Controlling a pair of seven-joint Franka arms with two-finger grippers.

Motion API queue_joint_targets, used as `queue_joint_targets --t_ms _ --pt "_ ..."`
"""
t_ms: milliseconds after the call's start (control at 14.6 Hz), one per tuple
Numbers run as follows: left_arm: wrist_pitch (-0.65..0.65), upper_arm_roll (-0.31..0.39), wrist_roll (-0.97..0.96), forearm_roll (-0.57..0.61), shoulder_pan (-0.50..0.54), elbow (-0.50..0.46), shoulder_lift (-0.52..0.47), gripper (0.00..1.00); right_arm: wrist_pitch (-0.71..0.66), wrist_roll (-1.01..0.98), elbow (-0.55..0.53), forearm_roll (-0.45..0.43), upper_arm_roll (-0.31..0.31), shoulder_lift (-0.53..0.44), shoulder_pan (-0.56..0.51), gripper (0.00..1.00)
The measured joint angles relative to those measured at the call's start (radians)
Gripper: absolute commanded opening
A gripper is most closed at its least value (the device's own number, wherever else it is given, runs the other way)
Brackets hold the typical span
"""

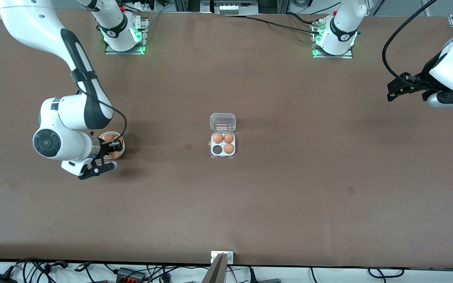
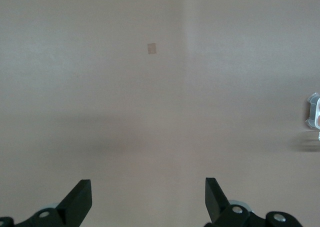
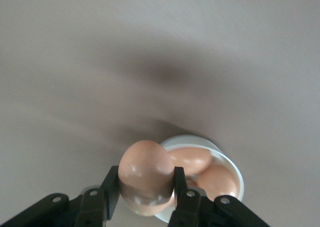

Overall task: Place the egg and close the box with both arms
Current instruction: 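Lift the egg and carry it to the empty slot of the box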

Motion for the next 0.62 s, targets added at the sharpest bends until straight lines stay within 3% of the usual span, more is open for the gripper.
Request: queue_joint_targets --t_ms 342,616 --pt "0.0 0.0 0.0 0.0 0.0 0.0 0.0 1.0 0.009 0.0 0.062 0.132 0.064 -0.007 0.034 0.0" --pt "0.0 0.0 0.0 0.0 0.0 0.0 0.0 1.0 0.064 0.129 0.173 0.147 0.071 0.049 0.169 0.0"
